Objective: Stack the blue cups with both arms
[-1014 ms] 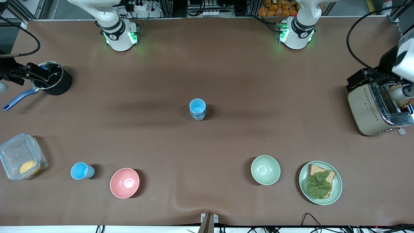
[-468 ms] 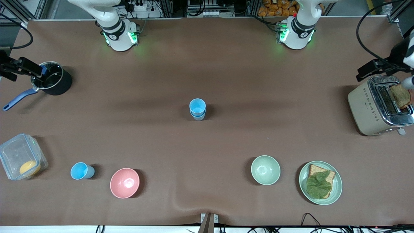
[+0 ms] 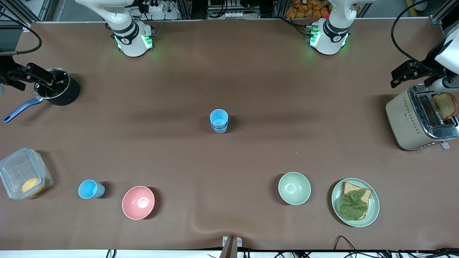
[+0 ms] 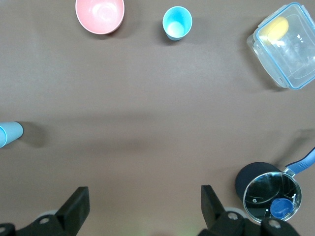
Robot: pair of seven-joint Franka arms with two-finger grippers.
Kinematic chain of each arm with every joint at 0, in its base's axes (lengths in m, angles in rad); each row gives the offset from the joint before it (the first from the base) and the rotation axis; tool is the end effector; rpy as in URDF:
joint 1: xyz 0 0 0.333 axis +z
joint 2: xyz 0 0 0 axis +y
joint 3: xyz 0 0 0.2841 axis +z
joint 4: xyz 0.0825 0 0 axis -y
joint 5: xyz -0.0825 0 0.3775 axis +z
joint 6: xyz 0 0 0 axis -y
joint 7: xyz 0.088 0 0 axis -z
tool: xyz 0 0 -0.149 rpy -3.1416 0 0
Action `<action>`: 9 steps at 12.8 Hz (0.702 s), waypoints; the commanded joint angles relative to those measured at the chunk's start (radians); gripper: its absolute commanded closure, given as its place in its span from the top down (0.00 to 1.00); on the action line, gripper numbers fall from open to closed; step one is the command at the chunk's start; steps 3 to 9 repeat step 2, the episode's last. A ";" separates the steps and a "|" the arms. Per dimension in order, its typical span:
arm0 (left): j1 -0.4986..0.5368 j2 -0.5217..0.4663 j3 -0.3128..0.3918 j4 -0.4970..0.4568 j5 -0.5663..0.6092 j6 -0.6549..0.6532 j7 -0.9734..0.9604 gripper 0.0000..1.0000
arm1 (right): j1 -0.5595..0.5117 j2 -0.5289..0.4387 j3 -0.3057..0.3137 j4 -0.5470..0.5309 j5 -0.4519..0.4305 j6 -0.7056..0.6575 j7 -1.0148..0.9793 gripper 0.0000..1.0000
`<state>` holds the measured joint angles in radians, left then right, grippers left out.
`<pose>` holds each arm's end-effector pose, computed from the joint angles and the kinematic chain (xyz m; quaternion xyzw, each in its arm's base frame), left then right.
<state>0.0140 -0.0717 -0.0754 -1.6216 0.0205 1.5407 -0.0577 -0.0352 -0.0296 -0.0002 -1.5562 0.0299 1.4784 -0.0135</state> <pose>0.5234 -0.0302 0.5628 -0.9999 0.0015 0.0039 0.0132 0.5281 -0.0140 0.5655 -0.9995 0.0099 0.0237 0.0155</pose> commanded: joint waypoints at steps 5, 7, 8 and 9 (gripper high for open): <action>-0.009 -0.008 0.008 0.034 -0.007 -0.008 0.021 1.00 | -0.006 -0.007 0.002 -0.005 0.019 -0.004 0.004 1.00; -0.009 -0.008 0.008 0.034 -0.007 -0.008 0.021 1.00 | -0.006 -0.007 0.002 -0.005 0.019 -0.004 0.004 1.00; -0.009 -0.008 0.008 0.034 -0.007 -0.008 0.021 1.00 | -0.006 -0.007 0.002 -0.005 0.019 -0.004 0.004 1.00; -0.009 -0.008 0.008 0.034 -0.007 -0.008 0.021 1.00 | -0.006 -0.007 0.002 -0.005 0.019 -0.004 0.004 1.00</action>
